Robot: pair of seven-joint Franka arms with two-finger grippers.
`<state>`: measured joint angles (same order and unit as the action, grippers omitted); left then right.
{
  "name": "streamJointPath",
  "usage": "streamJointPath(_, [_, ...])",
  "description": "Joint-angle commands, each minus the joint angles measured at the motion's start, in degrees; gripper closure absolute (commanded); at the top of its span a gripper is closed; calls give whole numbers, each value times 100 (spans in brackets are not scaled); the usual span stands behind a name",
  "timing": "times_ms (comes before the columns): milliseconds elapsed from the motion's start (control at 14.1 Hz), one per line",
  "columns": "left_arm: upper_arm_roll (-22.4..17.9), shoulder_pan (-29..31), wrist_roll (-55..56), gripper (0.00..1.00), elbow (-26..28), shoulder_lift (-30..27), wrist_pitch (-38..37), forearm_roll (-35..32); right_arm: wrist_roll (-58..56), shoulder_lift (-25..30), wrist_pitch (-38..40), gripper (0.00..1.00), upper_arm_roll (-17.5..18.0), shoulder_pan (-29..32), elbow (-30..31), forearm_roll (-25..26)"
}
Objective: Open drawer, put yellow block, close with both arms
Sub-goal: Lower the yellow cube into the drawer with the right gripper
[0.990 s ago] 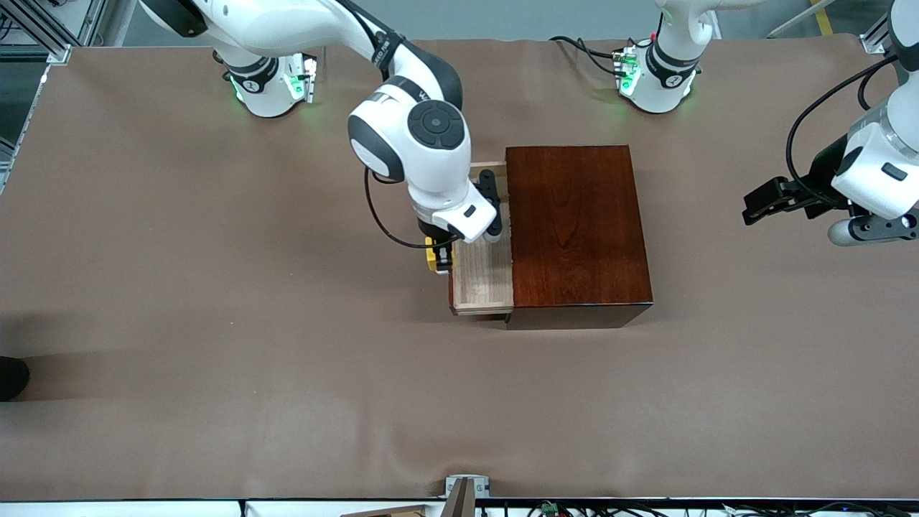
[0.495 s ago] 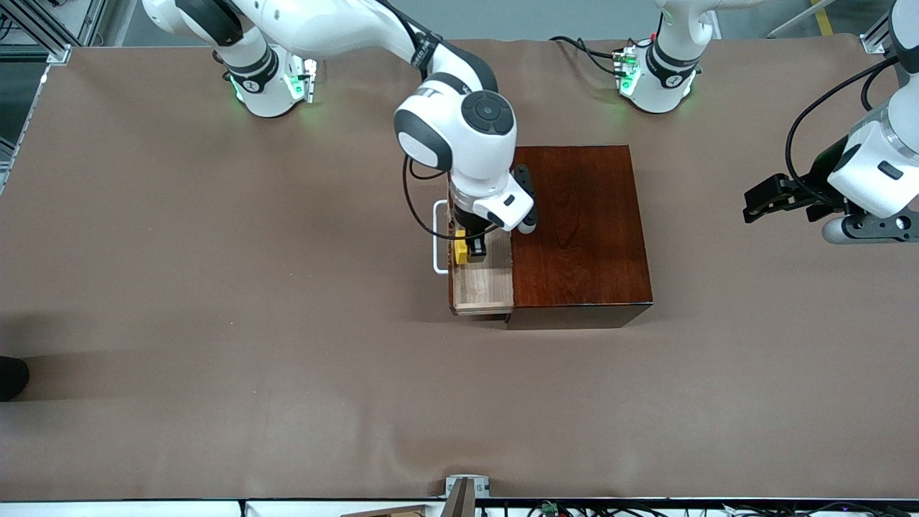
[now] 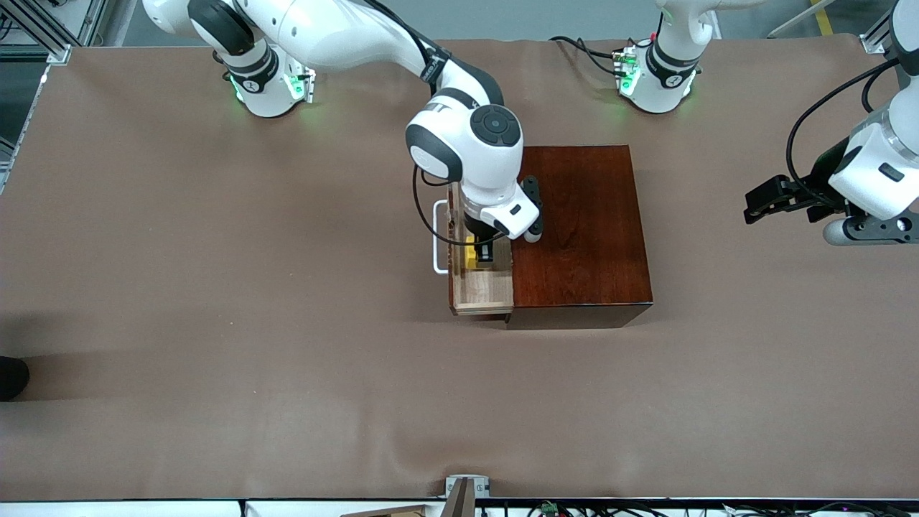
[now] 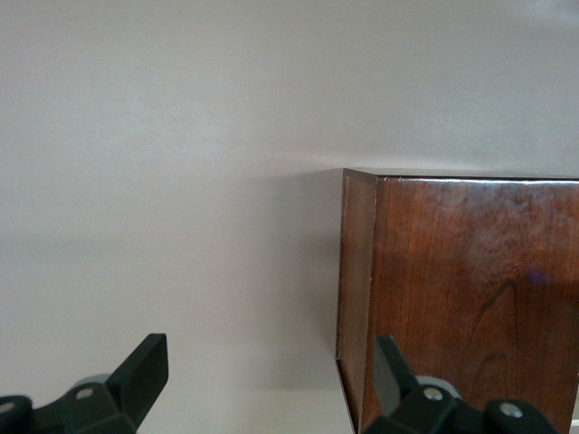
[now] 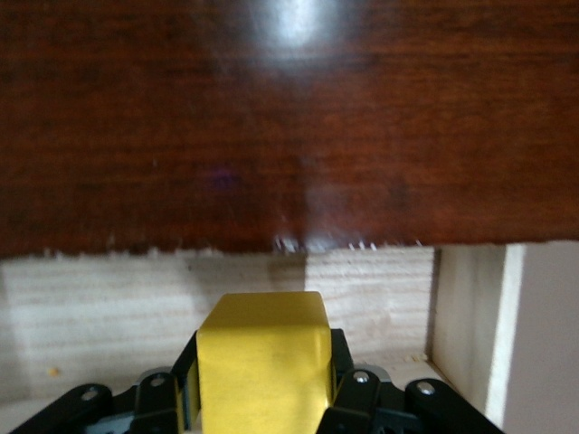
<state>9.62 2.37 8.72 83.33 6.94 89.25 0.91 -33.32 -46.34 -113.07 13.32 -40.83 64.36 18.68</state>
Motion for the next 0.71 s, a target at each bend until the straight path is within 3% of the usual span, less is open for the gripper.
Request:
streamJointPath(0, [31,9,-37,0,43,9,57,-12,229,-164,-179,96,-40,-66,-179,57])
streamJointPath(71, [31,-8,-29,0,51,9,57,-12,229,-182,-197,94,-40,-66,-170,48])
streamJointPath(141, [66,9,-37,0,43,1,57,-12,229,-191,-189,80,-40,-75,-161,48])
streamJointPath(212, [75,26,-46,0,51,9,49,-12,212,-191,-180,37,-49,-75,-161,56])
streamJointPath(283, [75,27,-46,0,51,9,48,-12,211,-191,-163,0,-49,-66,-161,57])
streamJointPath(636, [83,-26,-55,0,8,36,57,76,229,-42,187,0,-31,-48,-170,30])
